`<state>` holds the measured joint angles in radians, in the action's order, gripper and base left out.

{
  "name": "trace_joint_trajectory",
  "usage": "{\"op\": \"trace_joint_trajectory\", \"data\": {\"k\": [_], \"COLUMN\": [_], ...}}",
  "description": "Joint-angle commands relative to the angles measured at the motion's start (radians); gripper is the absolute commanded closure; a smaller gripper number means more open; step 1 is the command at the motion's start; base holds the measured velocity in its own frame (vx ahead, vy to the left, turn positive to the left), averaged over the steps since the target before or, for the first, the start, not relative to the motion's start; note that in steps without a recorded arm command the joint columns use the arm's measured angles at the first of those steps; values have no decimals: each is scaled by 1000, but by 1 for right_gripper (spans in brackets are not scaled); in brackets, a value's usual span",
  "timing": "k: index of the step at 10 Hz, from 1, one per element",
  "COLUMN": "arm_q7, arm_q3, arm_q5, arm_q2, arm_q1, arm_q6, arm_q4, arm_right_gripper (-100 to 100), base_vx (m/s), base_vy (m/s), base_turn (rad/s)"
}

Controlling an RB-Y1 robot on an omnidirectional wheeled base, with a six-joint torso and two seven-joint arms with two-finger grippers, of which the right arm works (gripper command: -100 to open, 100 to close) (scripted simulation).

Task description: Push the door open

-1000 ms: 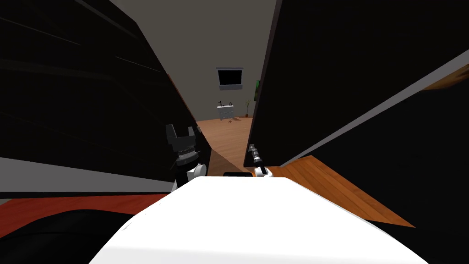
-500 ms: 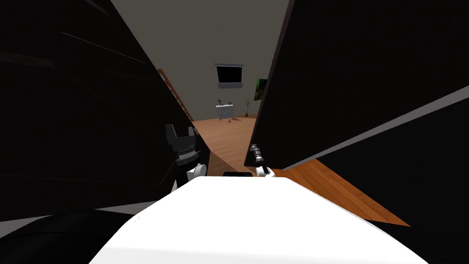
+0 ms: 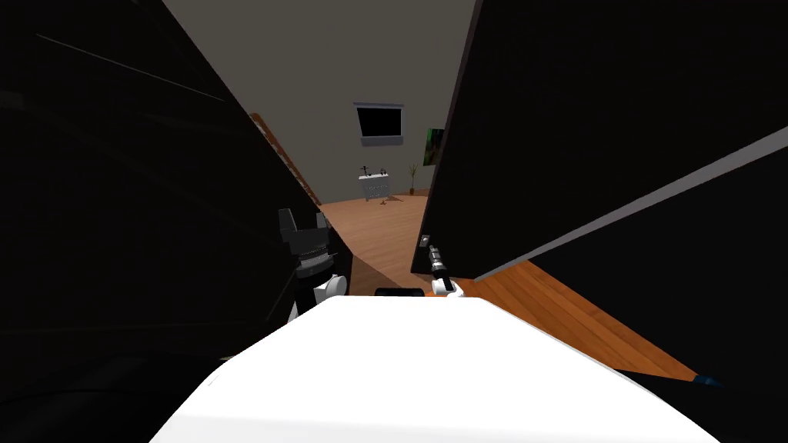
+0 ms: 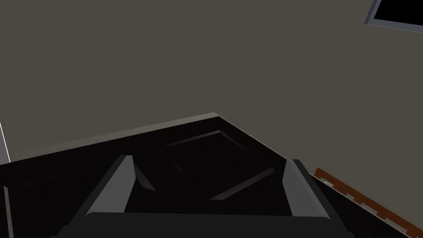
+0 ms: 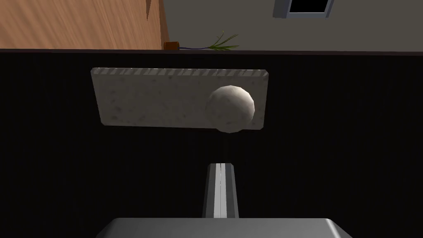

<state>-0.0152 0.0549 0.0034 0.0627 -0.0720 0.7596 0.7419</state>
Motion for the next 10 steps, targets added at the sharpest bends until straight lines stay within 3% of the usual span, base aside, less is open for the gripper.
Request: {"op": "trace_joint_trajectory", "data": {"k": [1, 4, 5, 6, 10], "arm_q7": [-2, -6, -6, -4, -1], "arm_q3": [1, 4, 2, 5, 12], "arm_q5": [-3, -11, -9, -10, -13], "arm_q2": [-6, -29, -23, -14, -8], "arm_q1": [2, 7, 12, 15, 18], "arm_q6": [-1, -4, -7, -2, 10], "arm_q4": [2, 10, 19, 17, 12], "arm_right_gripper": [-100, -100, -100, -100, -100], "base_vx": [-194, -228, -106, 111, 191], "base_vy": [52, 88, 28, -12, -3], "base_turn": [-47, -60, -11, 31, 25]}}
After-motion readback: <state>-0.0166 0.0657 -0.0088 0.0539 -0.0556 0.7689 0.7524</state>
